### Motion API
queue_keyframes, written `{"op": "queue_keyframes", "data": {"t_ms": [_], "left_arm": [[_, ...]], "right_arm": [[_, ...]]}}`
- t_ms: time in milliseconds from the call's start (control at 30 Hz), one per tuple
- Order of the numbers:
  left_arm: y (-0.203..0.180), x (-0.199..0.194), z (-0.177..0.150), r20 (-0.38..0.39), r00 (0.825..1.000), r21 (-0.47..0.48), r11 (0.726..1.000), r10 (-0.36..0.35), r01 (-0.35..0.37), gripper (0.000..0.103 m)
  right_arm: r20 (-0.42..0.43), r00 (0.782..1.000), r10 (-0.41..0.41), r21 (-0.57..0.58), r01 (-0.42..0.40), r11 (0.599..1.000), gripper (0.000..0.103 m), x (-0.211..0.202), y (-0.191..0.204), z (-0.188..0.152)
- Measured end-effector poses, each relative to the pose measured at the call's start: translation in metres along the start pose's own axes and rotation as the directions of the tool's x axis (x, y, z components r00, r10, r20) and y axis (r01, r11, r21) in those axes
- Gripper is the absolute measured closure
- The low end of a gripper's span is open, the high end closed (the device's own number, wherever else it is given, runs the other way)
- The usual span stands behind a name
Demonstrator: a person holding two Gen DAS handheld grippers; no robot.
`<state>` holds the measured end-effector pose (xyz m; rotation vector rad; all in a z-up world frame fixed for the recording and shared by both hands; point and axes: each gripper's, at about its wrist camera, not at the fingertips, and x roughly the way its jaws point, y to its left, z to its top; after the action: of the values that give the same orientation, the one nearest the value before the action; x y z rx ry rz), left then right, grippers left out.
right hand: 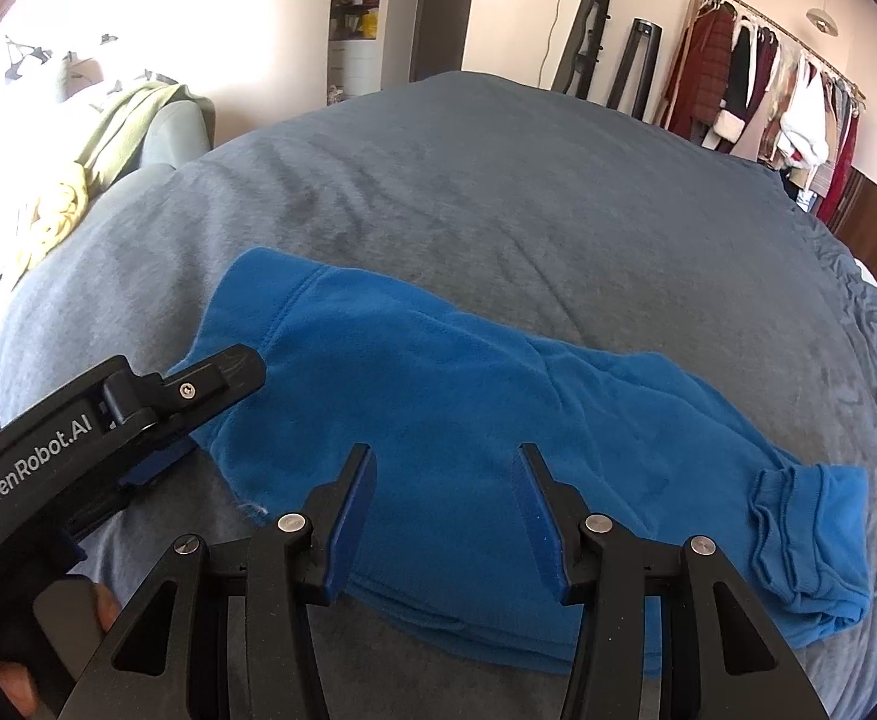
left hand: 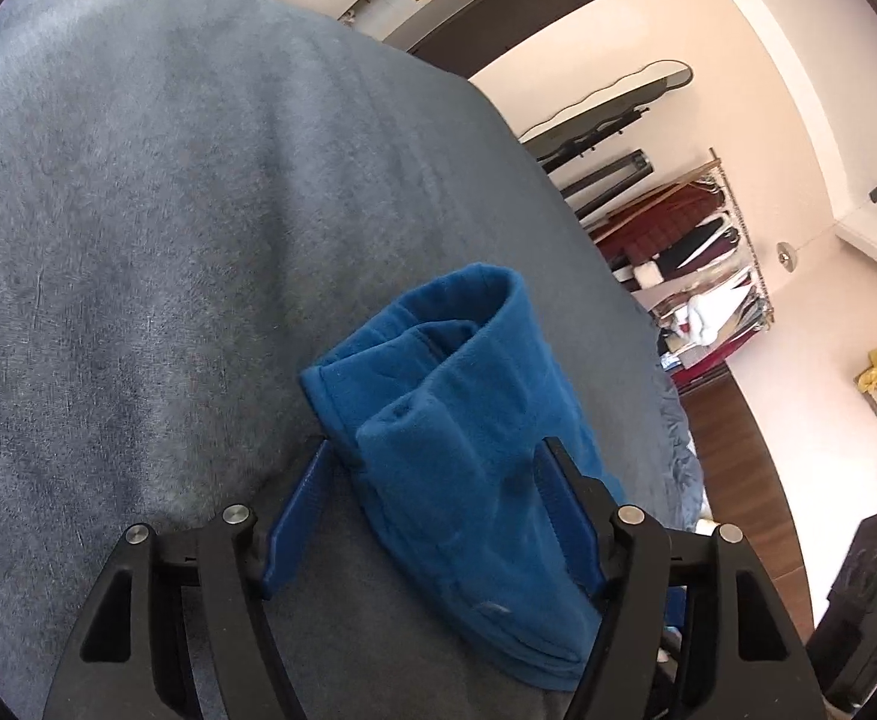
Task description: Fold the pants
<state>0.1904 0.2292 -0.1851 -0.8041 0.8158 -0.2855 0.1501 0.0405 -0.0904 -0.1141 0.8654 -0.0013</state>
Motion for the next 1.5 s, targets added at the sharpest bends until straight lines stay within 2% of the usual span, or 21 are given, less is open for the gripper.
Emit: {"op": "queue_keyframes", "data": {"t_ms": [267, 500, 733, 767, 900, 967, 1033, 1167, 1233, 1367, 1500], "left_arm": [[0.009, 0.01, -0.001, -0.002, 1.0, -0.033, 0.999, 0.009, -0.009, 0.035], [-0.005, 0.005, -0.001, 0.023, 1.0, -0.017, 1.0, -0.008, 0.009, 0.038], [0.003, 0.023, -0.002, 0.002, 0.999, 0.017, 0.999, 0.04, -0.04, 0.038], [0.002, 0.024, -0.002, -0.003, 0.999, 0.024, 0.999, 0.046, -0.046, 0.039], [-0.002, 0.017, 0.004, -0.037, 0.998, 0.029, 0.998, 0.057, -0.056, 0.06], [-0.016, 0.006, 0.005, -0.012, 0.997, 0.1, 0.992, 0.075, -0.074, 0.067], [-0.037, -0.003, 0.002, 0.026, 0.994, 0.196, 0.974, 0.11, -0.113, 0.071], [-0.082, -0.018, -0.011, 0.117, 0.98, 0.39, 0.9, 0.161, -0.194, 0.074], [-0.102, -0.025, -0.018, 0.153, 0.976, 0.446, 0.871, 0.153, -0.206, 0.074], [-0.136, -0.031, -0.029, 0.187, 0.975, 0.52, 0.829, 0.124, -0.205, 0.076], [-0.176, -0.035, -0.049, 0.198, 0.977, 0.62, 0.761, 0.082, -0.19, 0.077]], "right_arm": [[-0.008, 1.0, 0.003, 0.003, -0.003, 1.0, 0.054, 0.008, 0.001, 0.004], [-0.016, 1.0, 0.0, 0.037, 0.001, 0.999, 0.054, 0.014, -0.008, 0.004], [-0.022, 1.0, -0.014, 0.062, 0.015, 0.998, 0.054, 0.02, -0.016, 0.006], [-0.022, 1.0, -0.015, 0.063, 0.017, 0.998, 0.054, 0.02, -0.016, 0.006], [-0.021, 1.0, -0.015, 0.082, 0.016, 0.996, 0.054, 0.02, -0.018, 0.006], [-0.012, 1.0, -0.014, 0.092, 0.015, 0.996, 0.054, 0.017, -0.021, 0.006], [-0.001, 1.0, -0.002, 0.102, 0.002, 0.995, 0.054, 0.012, -0.025, 0.006], [0.038, 0.999, 0.026, 0.144, -0.031, 0.989, 0.054, -0.003, -0.042, 0.005], [0.064, 0.997, 0.034, 0.167, -0.045, 0.985, 0.054, -0.013, -0.053, 0.004], [0.101, 0.995, 0.019, 0.192, -0.038, 0.981, 0.054, -0.031, -0.078, 0.002], [0.113, 0.994, 0.004, 0.23, -0.03, 0.973, 0.054, -0.046, -0.107, -0.004]]}}
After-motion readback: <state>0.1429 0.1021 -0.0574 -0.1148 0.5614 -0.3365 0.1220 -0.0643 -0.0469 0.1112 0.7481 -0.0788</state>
